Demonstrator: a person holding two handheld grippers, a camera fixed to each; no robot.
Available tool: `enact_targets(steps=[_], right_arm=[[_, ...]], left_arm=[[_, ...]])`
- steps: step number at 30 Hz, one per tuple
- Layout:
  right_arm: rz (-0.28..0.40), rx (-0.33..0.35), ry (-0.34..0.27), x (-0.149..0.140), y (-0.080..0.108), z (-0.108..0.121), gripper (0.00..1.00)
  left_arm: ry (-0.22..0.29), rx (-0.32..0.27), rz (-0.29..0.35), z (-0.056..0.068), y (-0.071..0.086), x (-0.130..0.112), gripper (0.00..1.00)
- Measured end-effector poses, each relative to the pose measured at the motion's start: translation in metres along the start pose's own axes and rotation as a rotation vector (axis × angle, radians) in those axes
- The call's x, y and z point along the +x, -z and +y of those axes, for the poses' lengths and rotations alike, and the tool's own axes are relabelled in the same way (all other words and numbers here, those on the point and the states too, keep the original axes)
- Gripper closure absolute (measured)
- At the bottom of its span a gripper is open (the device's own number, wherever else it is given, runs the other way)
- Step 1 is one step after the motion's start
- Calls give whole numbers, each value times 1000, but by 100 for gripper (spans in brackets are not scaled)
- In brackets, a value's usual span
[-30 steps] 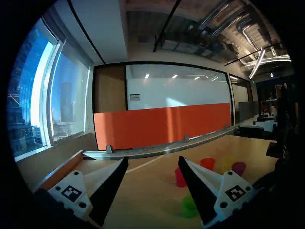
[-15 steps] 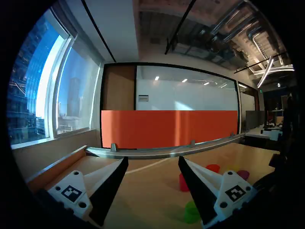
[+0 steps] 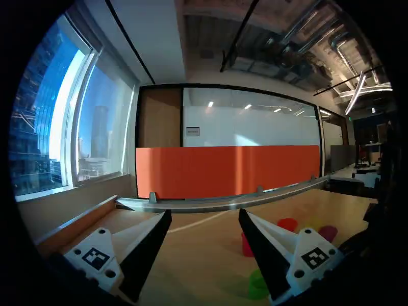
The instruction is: Pour water
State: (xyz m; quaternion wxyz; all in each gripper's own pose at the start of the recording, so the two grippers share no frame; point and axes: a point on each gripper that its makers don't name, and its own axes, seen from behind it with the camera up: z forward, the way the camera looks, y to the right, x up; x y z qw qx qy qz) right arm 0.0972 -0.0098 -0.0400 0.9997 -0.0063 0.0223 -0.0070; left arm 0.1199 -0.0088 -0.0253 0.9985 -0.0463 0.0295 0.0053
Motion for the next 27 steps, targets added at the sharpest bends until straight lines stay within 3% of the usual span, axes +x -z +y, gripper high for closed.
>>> enact_targets(steps=[11,18,27], right_arm=[[-9,3,18,3,-1,-5,0],[-26,-5,29,2,-1,-9,0],[-38,-19,55,7,-1,-14,0]], left_arm=[[-36,63,18,-2,-4,-18,2],[-57,119,14,-12,0,-41,2],[-48,142,9,-16,5,-65,2]])
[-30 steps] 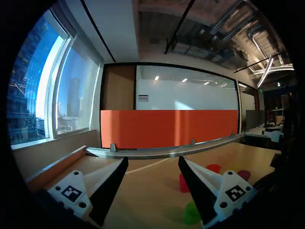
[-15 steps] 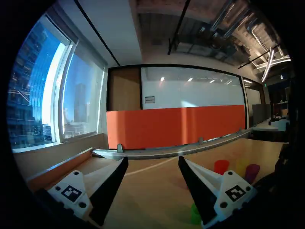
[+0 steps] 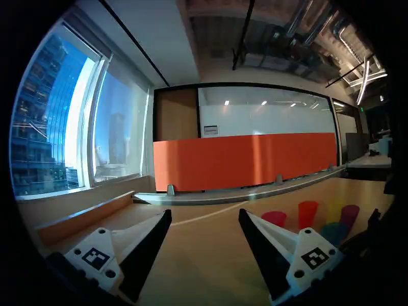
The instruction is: Pour water
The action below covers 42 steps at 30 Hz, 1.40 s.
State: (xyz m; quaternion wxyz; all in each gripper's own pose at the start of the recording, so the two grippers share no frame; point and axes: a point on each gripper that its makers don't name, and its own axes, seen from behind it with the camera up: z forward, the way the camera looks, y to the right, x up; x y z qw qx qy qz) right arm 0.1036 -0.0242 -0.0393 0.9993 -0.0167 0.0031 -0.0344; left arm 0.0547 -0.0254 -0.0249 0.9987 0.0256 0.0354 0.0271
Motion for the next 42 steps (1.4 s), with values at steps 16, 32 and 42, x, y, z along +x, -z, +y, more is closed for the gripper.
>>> enact_targets(steps=[16,32,42], right_arm=[[-7,7,25,1,-1,-11,0],[-15,0,31,-3,-3,-8,0],[-14,5,32,0,-5,-10,0]], left_arm=[[1,-1,-25,11,-4,-27,2],[4,-26,-36,29,-17,-42,2],[20,-30,-38,29,-18,-45,2]])
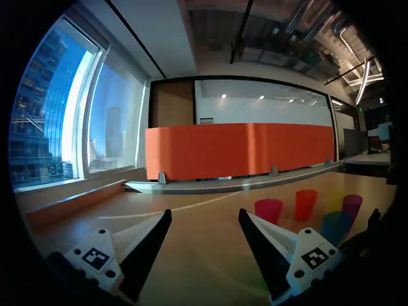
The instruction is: Pour water
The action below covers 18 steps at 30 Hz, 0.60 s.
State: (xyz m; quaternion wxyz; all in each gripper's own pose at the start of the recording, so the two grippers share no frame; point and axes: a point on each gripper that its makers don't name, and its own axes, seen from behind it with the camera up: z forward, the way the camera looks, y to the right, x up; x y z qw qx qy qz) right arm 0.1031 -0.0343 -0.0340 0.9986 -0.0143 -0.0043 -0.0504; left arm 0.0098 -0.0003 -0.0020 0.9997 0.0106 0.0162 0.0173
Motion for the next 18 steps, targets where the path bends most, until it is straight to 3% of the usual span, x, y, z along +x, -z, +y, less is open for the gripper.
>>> enact_targets(steps=[9,18], right_arm=[[4,1,-3,1,0,0,0],[6,1,-4,1,1,0,0]], left_arm=[[33,-7,-6,-3,1,-3,3],[36,-14,-30,-2,-1,-9,2]])
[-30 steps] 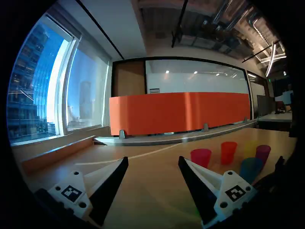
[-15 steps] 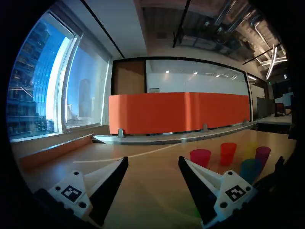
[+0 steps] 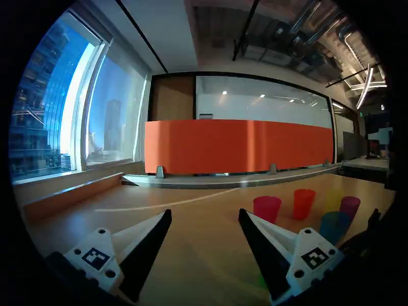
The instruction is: Pour water
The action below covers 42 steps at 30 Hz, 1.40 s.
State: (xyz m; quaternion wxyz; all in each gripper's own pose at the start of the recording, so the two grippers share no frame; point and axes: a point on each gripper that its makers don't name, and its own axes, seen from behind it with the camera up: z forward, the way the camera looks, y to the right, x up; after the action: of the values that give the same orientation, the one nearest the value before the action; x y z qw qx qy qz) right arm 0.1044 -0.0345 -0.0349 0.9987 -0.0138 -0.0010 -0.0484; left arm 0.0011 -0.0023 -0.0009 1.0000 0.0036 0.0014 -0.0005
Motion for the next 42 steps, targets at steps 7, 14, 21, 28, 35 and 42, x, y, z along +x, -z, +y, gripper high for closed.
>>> enact_targets(steps=[7,14,21,28,35,42], right_arm=[[3,3,-5,1,0,1,0],[15,7,3,4,2,3,0],[36,8,-2,2,7,10,0],[47,1,-13,-5,8,21,0],[59,-6,-35,-16,8,27,0],[56,-19,-59,-36,2,30,0]], left_arm=[[0,-3,0,0,0,-1,2],[-1,-3,-2,0,-1,0,2],[-1,-3,-3,0,-1,-1,2],[-1,-3,-3,0,0,-1,2],[-1,-3,-3,0,-1,-1,2],[-1,-3,-3,0,-1,-1,2]])
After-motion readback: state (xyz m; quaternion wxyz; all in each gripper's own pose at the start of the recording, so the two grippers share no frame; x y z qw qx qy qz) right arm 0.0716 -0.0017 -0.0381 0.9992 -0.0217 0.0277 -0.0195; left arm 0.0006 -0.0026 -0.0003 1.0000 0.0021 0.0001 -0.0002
